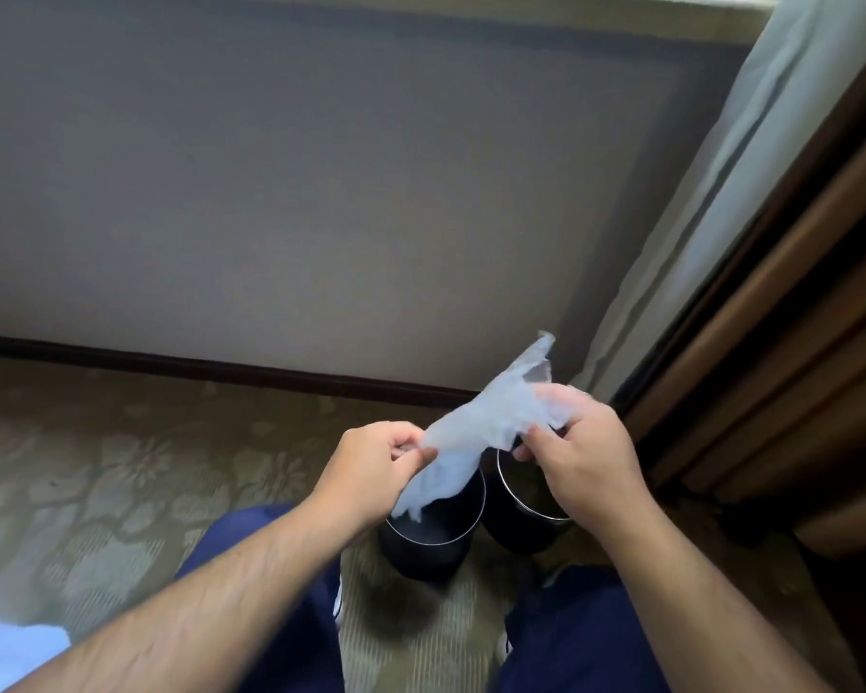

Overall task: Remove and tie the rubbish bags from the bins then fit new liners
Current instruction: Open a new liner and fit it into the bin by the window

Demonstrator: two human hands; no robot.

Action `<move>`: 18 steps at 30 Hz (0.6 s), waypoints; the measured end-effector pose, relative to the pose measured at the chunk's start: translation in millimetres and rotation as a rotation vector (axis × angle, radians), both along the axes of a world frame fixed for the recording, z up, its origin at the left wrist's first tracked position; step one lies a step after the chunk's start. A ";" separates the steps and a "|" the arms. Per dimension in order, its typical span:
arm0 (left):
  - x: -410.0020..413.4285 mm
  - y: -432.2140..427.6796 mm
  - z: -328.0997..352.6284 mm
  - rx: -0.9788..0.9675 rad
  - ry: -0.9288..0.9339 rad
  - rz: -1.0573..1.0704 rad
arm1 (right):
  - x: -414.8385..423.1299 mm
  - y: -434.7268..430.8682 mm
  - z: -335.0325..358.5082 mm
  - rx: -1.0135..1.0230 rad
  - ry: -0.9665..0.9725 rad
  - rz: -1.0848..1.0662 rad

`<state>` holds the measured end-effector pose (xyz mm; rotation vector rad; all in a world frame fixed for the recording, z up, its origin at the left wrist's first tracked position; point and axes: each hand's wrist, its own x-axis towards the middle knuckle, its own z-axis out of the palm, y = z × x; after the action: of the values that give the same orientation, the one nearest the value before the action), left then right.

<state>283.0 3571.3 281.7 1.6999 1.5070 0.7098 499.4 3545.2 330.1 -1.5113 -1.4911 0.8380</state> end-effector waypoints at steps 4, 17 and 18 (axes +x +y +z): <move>1.6 23.6 -28.0 -0.057 0.076 -0.055 | 1.7 16.0 -14.0 -0.055 0.042 -0.012; 16.1 79.7 -110.7 -0.266 -0.041 -0.103 | 13.3 83.4 -117.0 -0.293 -0.214 0.057; 16.5 80.9 -115.3 -0.317 -0.142 -0.061 | 12.6 87.0 -130.5 -0.320 -0.215 0.073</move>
<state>299.5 3652.2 166.4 1.4204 1.3803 0.5168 512.1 3632.2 199.6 -1.8385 -1.6332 1.0204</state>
